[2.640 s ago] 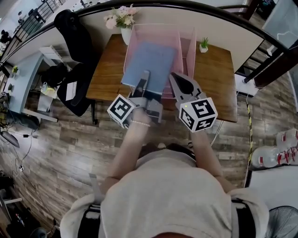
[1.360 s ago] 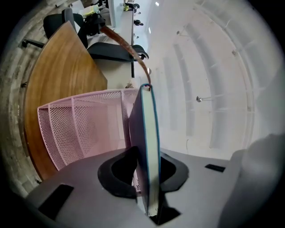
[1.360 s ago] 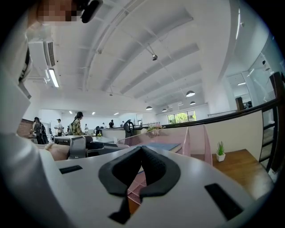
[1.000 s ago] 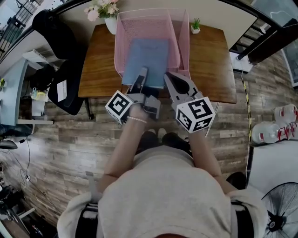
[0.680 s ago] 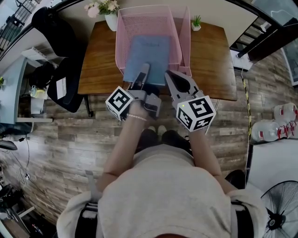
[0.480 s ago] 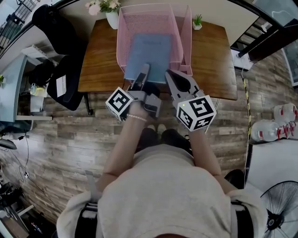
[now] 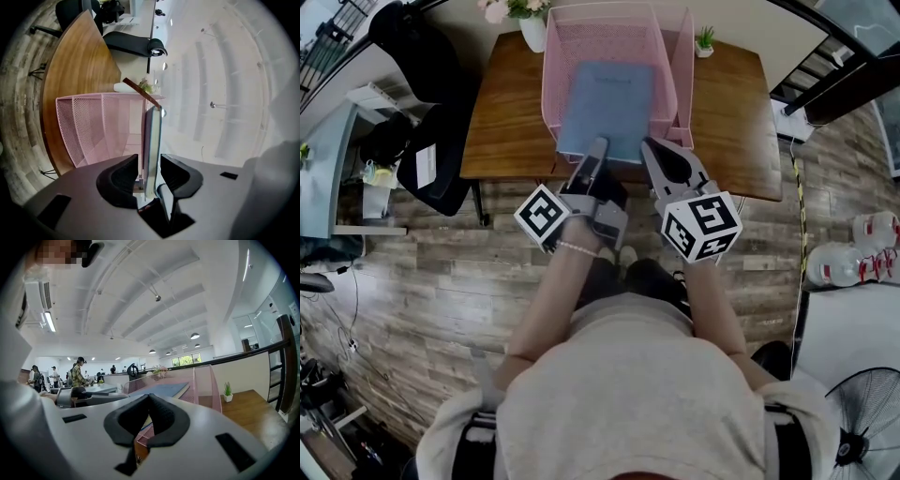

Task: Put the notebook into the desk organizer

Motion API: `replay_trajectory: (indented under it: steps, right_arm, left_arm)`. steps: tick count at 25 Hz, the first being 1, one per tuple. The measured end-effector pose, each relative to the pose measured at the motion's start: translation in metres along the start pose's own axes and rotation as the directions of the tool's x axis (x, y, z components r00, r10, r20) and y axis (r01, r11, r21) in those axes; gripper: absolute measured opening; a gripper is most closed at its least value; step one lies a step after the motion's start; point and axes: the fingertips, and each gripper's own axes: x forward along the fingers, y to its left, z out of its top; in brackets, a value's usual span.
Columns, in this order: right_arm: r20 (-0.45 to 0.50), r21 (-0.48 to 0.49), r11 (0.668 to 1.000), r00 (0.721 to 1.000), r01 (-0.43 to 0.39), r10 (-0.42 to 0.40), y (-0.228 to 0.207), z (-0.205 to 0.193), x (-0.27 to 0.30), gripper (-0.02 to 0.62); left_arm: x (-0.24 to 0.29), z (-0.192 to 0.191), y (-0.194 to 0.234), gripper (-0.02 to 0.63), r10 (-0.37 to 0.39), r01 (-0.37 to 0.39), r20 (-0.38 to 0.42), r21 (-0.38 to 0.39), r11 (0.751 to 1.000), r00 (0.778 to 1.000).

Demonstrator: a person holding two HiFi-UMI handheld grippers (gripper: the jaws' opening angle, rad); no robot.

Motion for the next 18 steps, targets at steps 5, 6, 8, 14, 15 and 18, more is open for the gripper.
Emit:
replay_trajectory:
  steps: [5,6,8,14,15,18]
  right_arm:
    - [0.006,0.0,1.0,1.0,-0.003,0.003,0.004,0.003,0.001,0.002]
    - [0.007,-0.001,1.0,1.0,-0.004,0.004,0.004,0.003,0.001,0.002]
    - [0.008,-0.003,1.0,1.0,-0.004,0.004,0.004,0.004,0.002,0.002]
    - [0.017,-0.015,1.0,1.0,0.004,-0.004,0.001,0.008,0.001,0.002]
    - [0.02,-0.018,1.0,1.0,0.005,-0.005,0.001,0.009,0.001,0.002]
    - [0.024,-0.026,1.0,1.0,0.006,-0.006,-0.001,0.012,0.003,0.002]
  left_arm:
    - [-0.001,-0.009,-0.008,0.132,-0.005,0.005,-0.028,-0.005,1.0,1.0]
    - [0.0,-0.01,-0.008,0.115,0.003,-0.003,-0.035,-0.001,1.0,0.999]
    - [0.001,-0.01,-0.005,0.049,0.03,-0.029,-0.044,0.019,0.999,0.999]
    - [0.005,-0.009,-0.001,0.043,0.046,-0.044,-0.031,0.045,0.998,0.998]
    - [0.006,-0.009,-0.001,0.043,0.047,-0.046,-0.026,0.046,0.998,0.999]
    - [0.007,-0.005,0.004,0.043,0.078,-0.078,0.0,0.056,0.995,0.997]
